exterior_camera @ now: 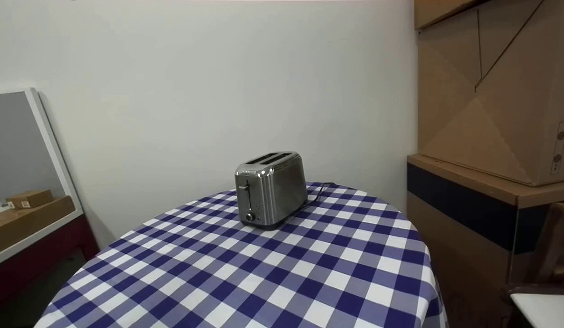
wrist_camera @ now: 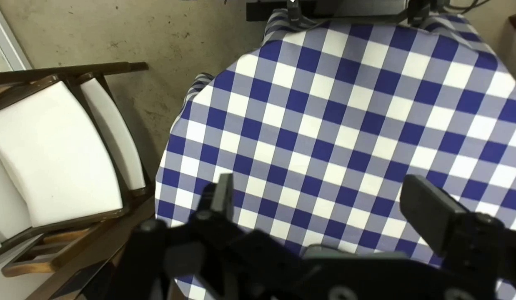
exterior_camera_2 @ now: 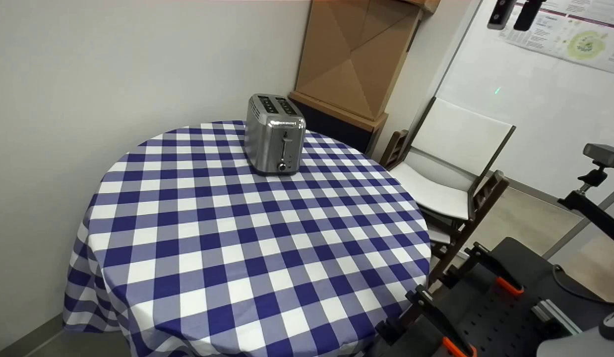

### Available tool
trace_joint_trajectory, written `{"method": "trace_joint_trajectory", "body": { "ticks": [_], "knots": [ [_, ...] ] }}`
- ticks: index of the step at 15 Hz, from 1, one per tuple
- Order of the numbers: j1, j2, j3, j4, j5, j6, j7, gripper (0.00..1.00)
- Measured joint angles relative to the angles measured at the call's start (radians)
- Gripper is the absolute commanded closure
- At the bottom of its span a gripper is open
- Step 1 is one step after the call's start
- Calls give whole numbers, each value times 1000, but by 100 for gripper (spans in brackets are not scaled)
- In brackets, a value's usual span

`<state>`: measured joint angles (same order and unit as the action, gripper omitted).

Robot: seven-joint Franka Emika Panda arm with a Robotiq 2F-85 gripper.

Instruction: Push down the switch of the toaster

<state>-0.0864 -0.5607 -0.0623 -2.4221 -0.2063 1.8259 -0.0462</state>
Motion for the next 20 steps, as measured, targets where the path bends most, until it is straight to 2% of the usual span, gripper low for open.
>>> {"method": "trace_joint_trajectory", "body": {
  "ticks": [5, 6, 7, 11, 16, 17, 20],
  "knots": [
    [12, 162, 34, -36, 28, 272, 134, 0],
    [24, 199, 42, -36, 47, 322, 141, 16],
    [37, 237, 51, -35, 66, 374, 143, 27],
    [79, 383, 93, -16, 92, 568, 145, 58],
    [88, 555, 115, 44, 27, 763, 159, 95],
    [88, 587, 114, 57, 2, 802, 165, 99],
    [90, 682, 106, 95, -56, 912, 167, 100]
  ]
}}
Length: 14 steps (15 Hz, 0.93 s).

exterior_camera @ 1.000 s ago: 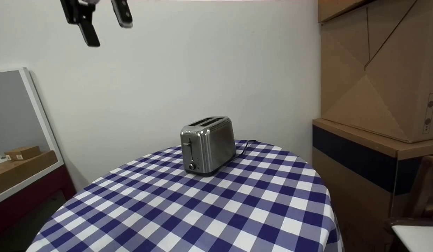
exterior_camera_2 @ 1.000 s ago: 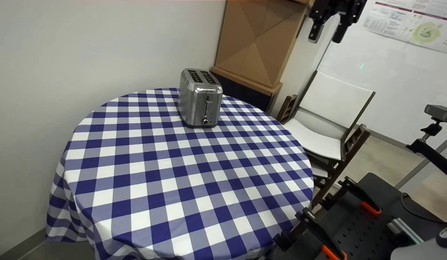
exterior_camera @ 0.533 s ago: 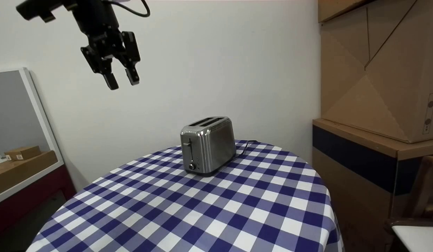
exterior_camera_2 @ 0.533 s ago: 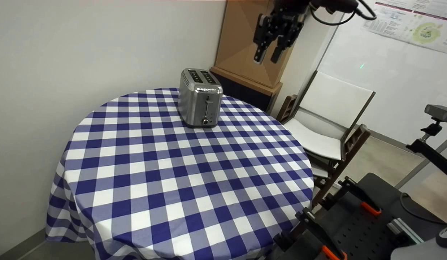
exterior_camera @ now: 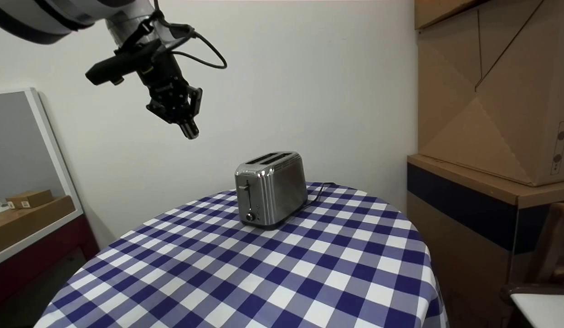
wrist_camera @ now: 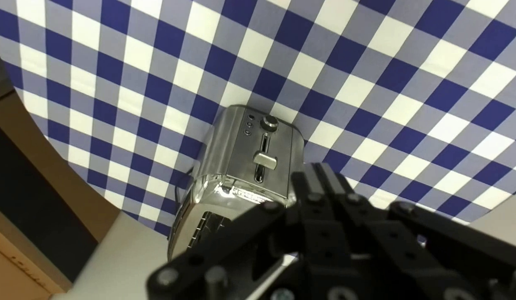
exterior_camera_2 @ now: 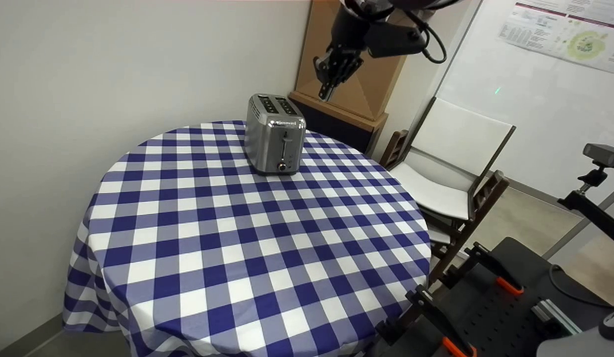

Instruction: Push down the switch of the toaster

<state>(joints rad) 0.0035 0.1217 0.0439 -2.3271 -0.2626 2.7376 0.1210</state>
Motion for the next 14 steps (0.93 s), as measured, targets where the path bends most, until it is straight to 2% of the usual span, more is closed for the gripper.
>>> {"method": "trace_joint_trajectory", "body": {
  "ticks": [4, 10, 14],
  "knots": [
    [22, 134, -45, 58, -44, 114, 4, 100],
    [102, 333, -164, 180, -98, 257, 81, 100],
    [166, 443, -220, 272, -83, 296, 119, 100]
  ]
}}
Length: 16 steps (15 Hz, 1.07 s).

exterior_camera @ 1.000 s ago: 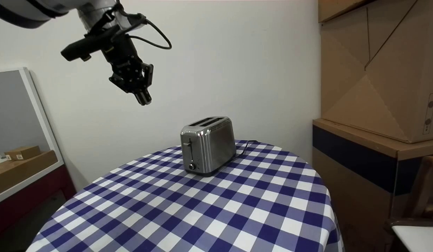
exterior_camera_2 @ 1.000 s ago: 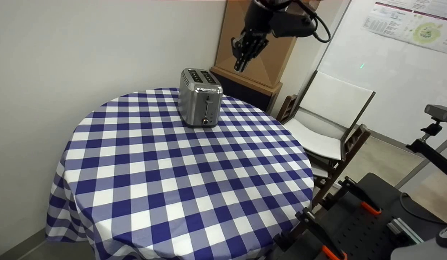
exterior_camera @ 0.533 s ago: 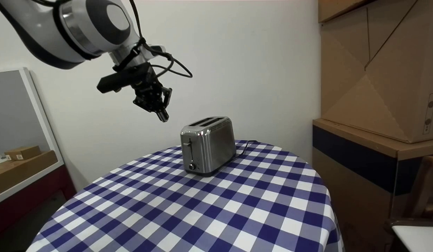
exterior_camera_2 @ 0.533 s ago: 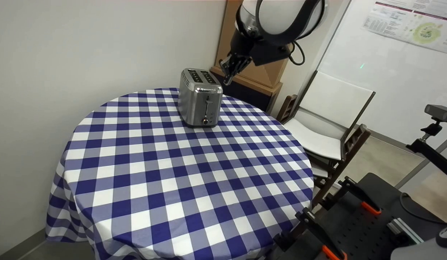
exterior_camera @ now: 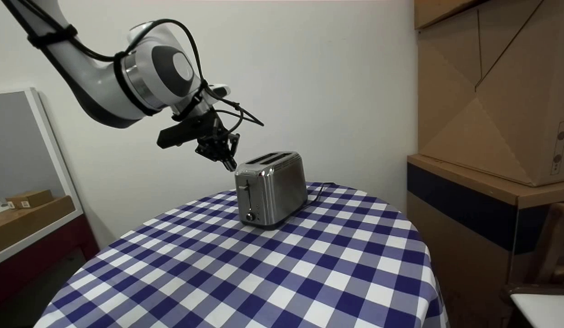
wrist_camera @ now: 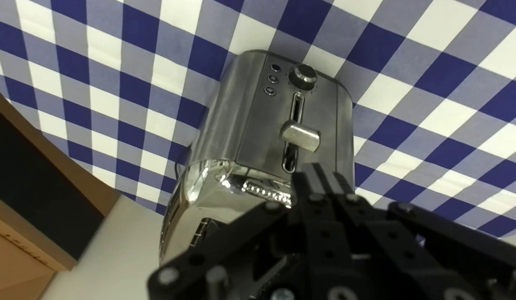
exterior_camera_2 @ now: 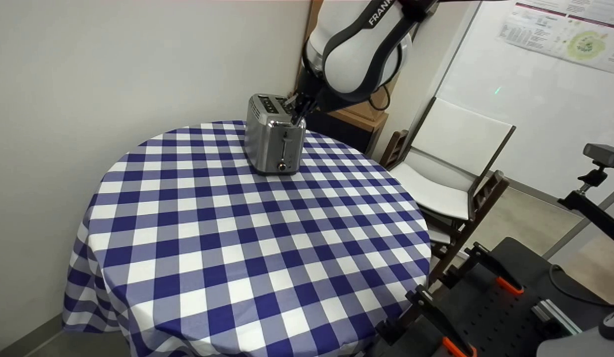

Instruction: Push down the switch of the toaster

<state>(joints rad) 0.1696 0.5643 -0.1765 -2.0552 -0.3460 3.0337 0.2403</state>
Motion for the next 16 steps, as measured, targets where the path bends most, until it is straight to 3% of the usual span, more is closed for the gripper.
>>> {"method": "trace_joint_trajectory", "body": {
  "ticks": [6, 16],
  "knots": [
    [59, 114, -25, 115, 116, 20, -2, 100],
    [58, 210, -36, 184, 173, 15, -4, 100]
  ]
}}
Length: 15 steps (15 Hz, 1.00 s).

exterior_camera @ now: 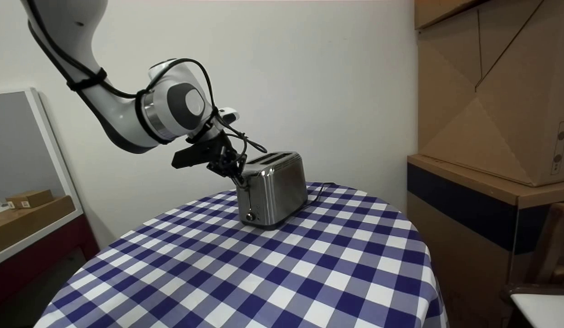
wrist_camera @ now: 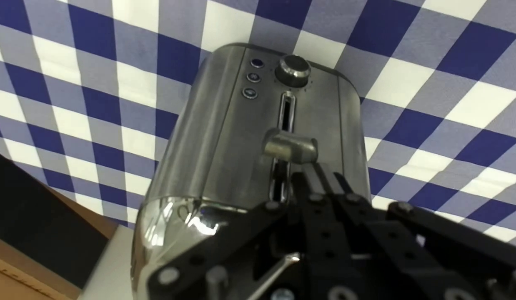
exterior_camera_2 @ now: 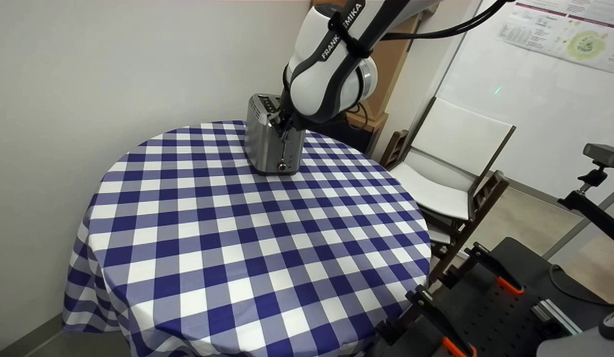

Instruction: Push down the switch of the toaster

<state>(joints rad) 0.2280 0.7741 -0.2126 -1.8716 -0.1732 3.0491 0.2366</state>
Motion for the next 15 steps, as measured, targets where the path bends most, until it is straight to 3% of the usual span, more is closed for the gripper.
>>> {"method": "trace_joint_trajectory", "body": {
  "ticks": [8, 15],
  "knots": [
    [-18, 30, 17, 18, 18, -3, -9, 100],
    [-96, 122, 89, 87, 37, -38, -50, 100]
  ]
}}
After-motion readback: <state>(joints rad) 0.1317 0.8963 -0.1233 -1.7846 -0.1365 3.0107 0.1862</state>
